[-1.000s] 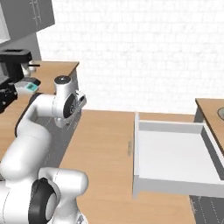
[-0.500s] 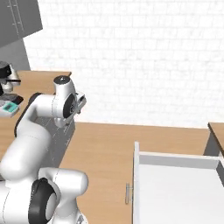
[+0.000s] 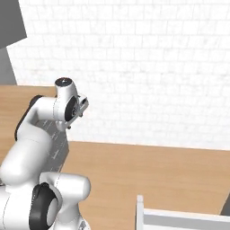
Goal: Pick up the knife from the drawer and place it on the cutting board. Then place the meat from the plate to the cutting board.
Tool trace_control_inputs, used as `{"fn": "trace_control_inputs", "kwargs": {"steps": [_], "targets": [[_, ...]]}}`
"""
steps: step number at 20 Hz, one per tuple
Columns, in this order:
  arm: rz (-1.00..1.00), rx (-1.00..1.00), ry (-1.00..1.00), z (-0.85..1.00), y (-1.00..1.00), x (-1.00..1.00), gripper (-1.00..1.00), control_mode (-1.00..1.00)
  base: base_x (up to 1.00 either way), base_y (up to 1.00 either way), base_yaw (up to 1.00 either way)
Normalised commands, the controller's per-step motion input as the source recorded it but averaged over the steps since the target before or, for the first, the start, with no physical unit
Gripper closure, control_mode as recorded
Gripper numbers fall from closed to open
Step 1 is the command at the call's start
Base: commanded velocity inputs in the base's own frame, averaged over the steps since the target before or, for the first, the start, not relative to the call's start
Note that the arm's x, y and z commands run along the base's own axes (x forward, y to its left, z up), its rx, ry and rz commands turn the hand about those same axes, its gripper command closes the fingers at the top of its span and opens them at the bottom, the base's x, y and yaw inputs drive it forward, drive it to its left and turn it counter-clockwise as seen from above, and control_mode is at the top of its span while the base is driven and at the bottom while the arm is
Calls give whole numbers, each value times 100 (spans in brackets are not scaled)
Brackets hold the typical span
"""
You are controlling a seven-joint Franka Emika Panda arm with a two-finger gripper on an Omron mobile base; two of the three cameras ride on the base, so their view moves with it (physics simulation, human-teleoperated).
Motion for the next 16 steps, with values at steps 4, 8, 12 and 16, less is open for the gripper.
{"fn": "trace_control_inputs", "kwargs": {"steps": [4, 8, 12, 16], "targets": [[0, 0, 0, 0, 0, 0, -100, 100, 100, 8, 0], [0, 0, 0, 0, 0, 0, -100, 100, 100, 2, -3], [0, 0, 0, 0, 0, 0, -100, 100, 100, 0, -35], [0, 0, 0, 0, 0, 0, -100, 100, 83, 0, -71]]}}
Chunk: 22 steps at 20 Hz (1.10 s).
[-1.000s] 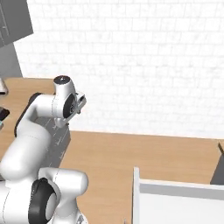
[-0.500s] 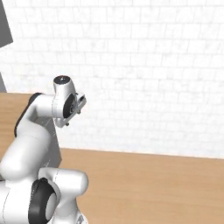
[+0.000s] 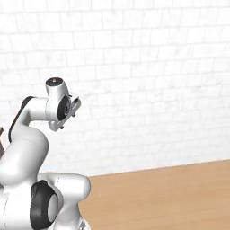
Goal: Pick up the knife from the drawer and place it on the cutting board. Then place the meat from the plate to the cutting board.
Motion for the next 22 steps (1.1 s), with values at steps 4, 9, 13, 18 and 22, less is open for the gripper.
{"fn": "trace_control_inputs", "kwargs": {"steps": [4, 9, 13, 18, 22], "targets": [[0, 0, 0, 0, 0, 0, -100, 100, 37, 0, -90], [0, 0, 0, 0, 0, 0, -100, 100, 19, 0, -97], [0, 0, 0, 0, 0, 0, -100, 100, 15, 0, -99], [0, 0, 0, 0, 0, 0, -100, 100, 13, 0, -99], [0, 0, 0, 0, 0, 0, -100, 100, 63, 33, -77]]}}
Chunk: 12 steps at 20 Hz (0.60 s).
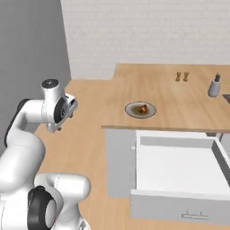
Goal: Pick up the knife from the drawer and place it on the cutting board. Then place the meat from the plate to the cutting board.
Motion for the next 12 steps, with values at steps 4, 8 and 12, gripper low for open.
{"fn": "trace_control_inputs", "kwargs": {"steps": [4, 8, 12], "targets": [[0, 0, 0, 0, 0, 0, -100, 100, 97, 90, -38], [0, 0, 0, 0, 0, 0, -100, 100, 90, 51, -20], [0, 0, 0, 0, 0, 0, -100, 100, 51, -42, 0]]}}
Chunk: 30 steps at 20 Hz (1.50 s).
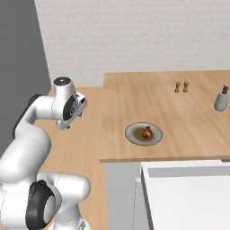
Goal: Pick up the knife from the drawer and place it on the cutting board. Then place the meat from the plate to the cutting board.
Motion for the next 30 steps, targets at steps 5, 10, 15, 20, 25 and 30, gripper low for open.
{"fn": "trace_control_inputs", "kwargs": {"steps": [5, 10, 15, 20, 25, 30], "targets": [[0, 0, 0, 0, 0, 0, -100, 100, 1, -70, -1], [0, 0, 0, 0, 0, 0, -100, 100, 0, -2, 0], [-25, 0, 12, 0, -65, 29, -100, -100, 0, -11, -1], [-53, 1, 21, 0, -100, 58, -100, -100, 0, 0, 0], [-49, 8, 14, -7, -98, 46, -100, -100, 0, 0, 0], [-37, 13, 0, -72, -85, 9, -100, -100, 0, 0, 0]]}}
